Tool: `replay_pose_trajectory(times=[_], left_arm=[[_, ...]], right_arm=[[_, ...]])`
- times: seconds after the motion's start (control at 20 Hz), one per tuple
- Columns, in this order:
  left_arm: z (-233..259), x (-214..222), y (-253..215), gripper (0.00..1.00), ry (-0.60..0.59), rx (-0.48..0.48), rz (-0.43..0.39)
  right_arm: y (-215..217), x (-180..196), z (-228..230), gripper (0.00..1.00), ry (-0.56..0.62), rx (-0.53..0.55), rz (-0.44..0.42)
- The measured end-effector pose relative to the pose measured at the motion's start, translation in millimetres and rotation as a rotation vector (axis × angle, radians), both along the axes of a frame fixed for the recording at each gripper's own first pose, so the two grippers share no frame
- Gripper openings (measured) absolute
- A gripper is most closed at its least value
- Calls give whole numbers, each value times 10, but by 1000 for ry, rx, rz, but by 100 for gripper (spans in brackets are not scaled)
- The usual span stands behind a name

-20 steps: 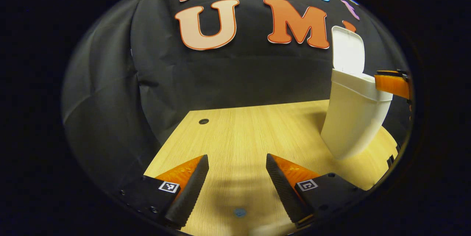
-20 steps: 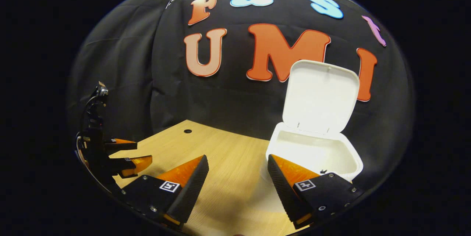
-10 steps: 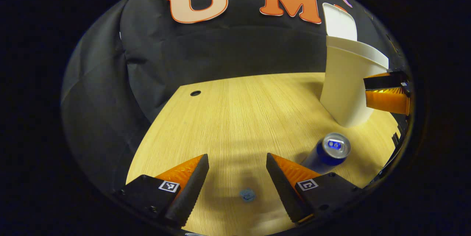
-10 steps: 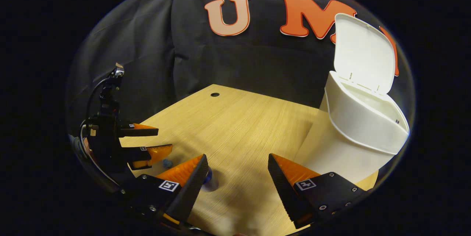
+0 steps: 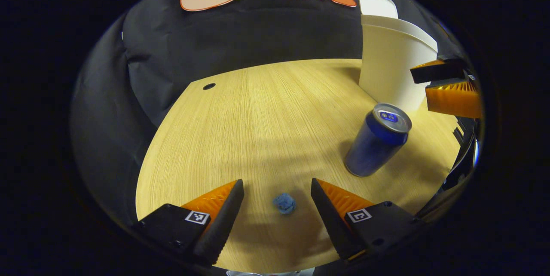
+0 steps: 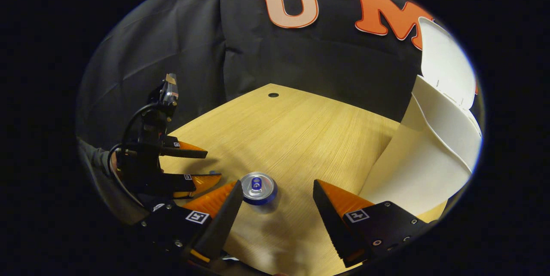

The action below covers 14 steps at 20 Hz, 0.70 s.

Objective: Press the lid of the desktop garbage bin to open it, pick up the crumpled paper on the desktop and throw it into the bin, then pick up the pop can on the desktop and drop it into the bin, and finally close the garbage bin lid.

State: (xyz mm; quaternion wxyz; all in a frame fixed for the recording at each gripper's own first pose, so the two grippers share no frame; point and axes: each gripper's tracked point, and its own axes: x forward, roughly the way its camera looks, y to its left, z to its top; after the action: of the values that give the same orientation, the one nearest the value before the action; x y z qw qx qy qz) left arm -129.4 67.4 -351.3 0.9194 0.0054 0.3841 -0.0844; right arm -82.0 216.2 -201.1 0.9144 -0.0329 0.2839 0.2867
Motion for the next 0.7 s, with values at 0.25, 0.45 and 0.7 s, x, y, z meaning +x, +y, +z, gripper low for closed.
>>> replay_pose_trajectory(times=[0.25, 0.45, 0.7], left_arm=[[59, -29, 74, 100, 16, -12, -4], [196, 44, 137, 100, 35, -15, 2], [139, 71, 113, 100, 53, -9, 12]], right_arm=[[132, -75, -87, 99, 14, -15, 28], [209, -79, -200, 99, 27, -35, 59], [317, -30, -410, 99, 63, -53, 86]])
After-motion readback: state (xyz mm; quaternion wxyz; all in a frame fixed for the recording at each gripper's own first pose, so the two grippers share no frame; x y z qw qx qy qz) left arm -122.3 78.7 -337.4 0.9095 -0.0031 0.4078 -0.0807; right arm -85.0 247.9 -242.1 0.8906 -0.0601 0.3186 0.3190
